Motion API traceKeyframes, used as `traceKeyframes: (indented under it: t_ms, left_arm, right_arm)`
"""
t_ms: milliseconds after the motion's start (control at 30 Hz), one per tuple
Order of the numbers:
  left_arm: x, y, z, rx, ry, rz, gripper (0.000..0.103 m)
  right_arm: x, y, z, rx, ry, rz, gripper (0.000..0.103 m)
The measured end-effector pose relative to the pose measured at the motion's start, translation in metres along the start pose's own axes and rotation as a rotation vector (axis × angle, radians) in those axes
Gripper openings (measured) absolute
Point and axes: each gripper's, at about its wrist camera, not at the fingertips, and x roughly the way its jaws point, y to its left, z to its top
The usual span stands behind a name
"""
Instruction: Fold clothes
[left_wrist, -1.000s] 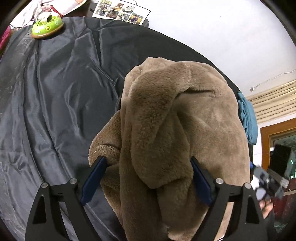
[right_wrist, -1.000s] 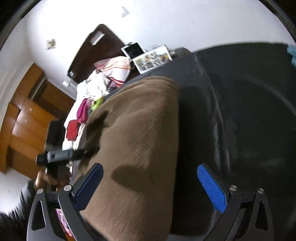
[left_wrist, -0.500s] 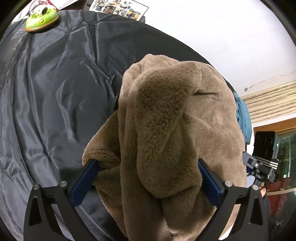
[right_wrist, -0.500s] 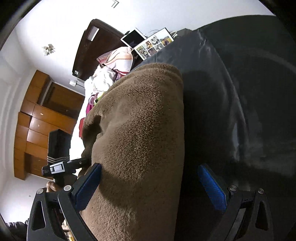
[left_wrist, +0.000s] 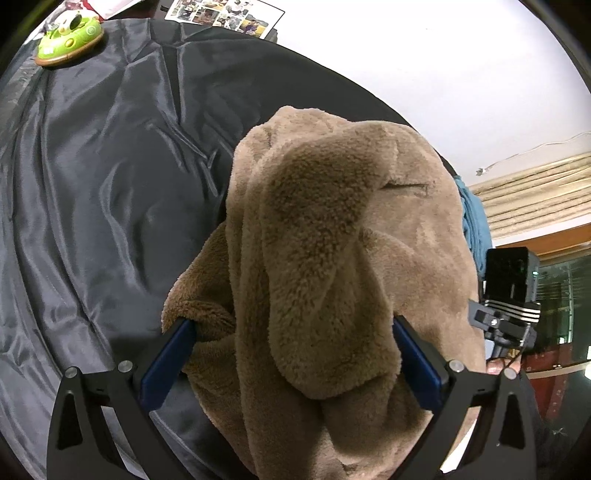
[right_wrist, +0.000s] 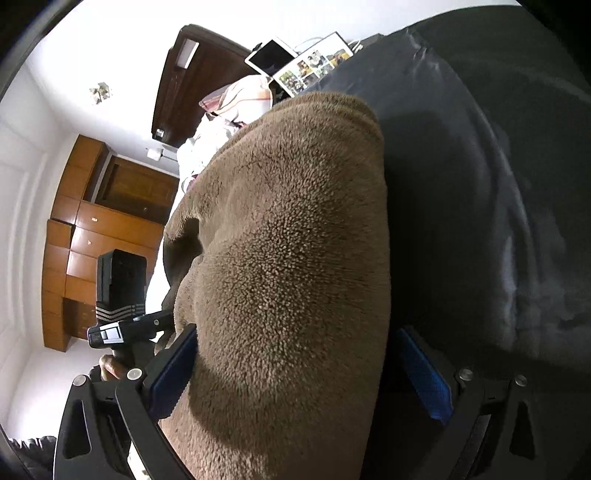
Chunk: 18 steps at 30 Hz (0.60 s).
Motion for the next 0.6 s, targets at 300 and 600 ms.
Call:
traceKeyframes:
  t_ms: [300,600]
  left_arm:
    - [0.008,-0.008,0.002,0.017,0.015,-0.088,0.102]
    - [0.011,-0.019,-0.003,-0.023,0.015,-0.136,0.066]
  right_arm:
    - [0.014,0.007,0.001,-0.051,0.031,0.003,0.102]
    - [-0.005,0.024,-0.005,-0.093,-0.026,-0.086,0.062]
